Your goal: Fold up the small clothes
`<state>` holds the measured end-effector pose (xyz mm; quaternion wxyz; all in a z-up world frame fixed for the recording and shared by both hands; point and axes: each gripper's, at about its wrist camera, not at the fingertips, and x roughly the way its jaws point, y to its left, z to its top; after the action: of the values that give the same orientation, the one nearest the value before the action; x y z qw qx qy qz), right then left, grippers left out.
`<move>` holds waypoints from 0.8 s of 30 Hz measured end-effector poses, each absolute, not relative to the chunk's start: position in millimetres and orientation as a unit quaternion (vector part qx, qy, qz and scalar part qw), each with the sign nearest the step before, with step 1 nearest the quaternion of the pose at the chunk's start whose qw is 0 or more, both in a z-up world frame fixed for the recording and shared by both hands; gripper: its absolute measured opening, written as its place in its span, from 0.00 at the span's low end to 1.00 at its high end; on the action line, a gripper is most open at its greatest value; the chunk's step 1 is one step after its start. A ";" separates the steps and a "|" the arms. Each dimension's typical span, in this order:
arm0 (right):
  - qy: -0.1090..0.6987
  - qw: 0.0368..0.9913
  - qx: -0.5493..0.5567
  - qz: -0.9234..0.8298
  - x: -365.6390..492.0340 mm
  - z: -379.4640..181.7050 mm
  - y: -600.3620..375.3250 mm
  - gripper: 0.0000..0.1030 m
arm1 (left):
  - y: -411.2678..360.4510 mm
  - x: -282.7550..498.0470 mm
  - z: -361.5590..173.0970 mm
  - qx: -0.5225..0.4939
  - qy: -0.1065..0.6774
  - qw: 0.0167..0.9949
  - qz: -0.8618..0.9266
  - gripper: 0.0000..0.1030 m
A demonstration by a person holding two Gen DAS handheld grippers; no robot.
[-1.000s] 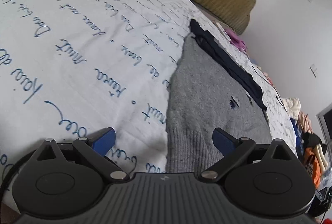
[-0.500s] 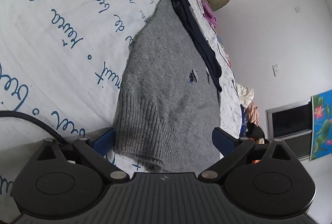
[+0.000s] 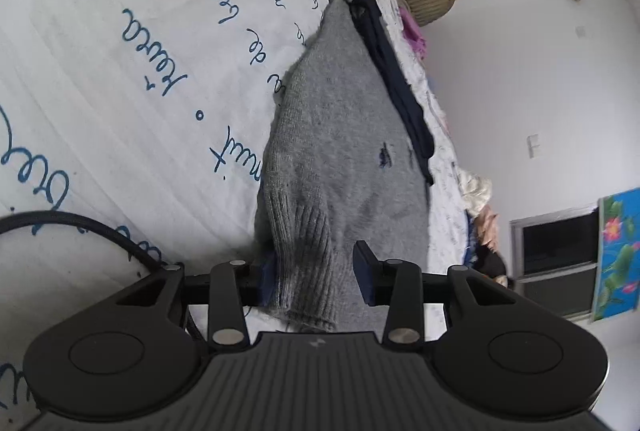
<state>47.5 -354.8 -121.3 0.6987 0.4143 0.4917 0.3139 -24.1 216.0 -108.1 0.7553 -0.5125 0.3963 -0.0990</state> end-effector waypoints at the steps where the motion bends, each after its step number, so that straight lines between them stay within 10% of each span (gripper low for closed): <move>1: 0.491 0.699 0.414 0.314 47.3 -121.3 -354.7 0.47 | 217.5 -24.7 -109.6 -0.518 0.393 0.753 -0.101 0.37; 8: 0.489 0.700 0.416 0.314 46.1 -121.9 -355.9 0.48 | 219.8 -29.0 -111.3 -0.523 0.391 0.750 -0.104 0.35; 10: 0.488 0.701 0.416 0.313 45.0 -121.8 -356.0 0.47 | 217.9 -29.3 -109.7 -0.499 0.408 0.761 -0.074 0.05; 11: 0.486 0.704 0.415 0.311 44.3 -121.3 -355.9 0.44 | 215.6 -27.7 -109.2 -0.474 0.428 0.768 -0.046 0.04; 13: 0.485 0.719 0.398 0.300 42.0 -121.1 -353.0 0.08 | 212.4 -26.2 -106.0 -0.460 0.434 0.774 -0.036 0.04; 24: 0.430 0.743 0.398 0.324 35.4 -95.4 -351.3 0.09 | 215.0 -27.3 -33.5 -0.420 0.377 0.820 -0.097 0.04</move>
<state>35.4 -351.3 -95.4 0.7429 0.3978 0.4299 0.3241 -27.3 215.0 -33.5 0.8197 -0.4200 0.3773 -0.0967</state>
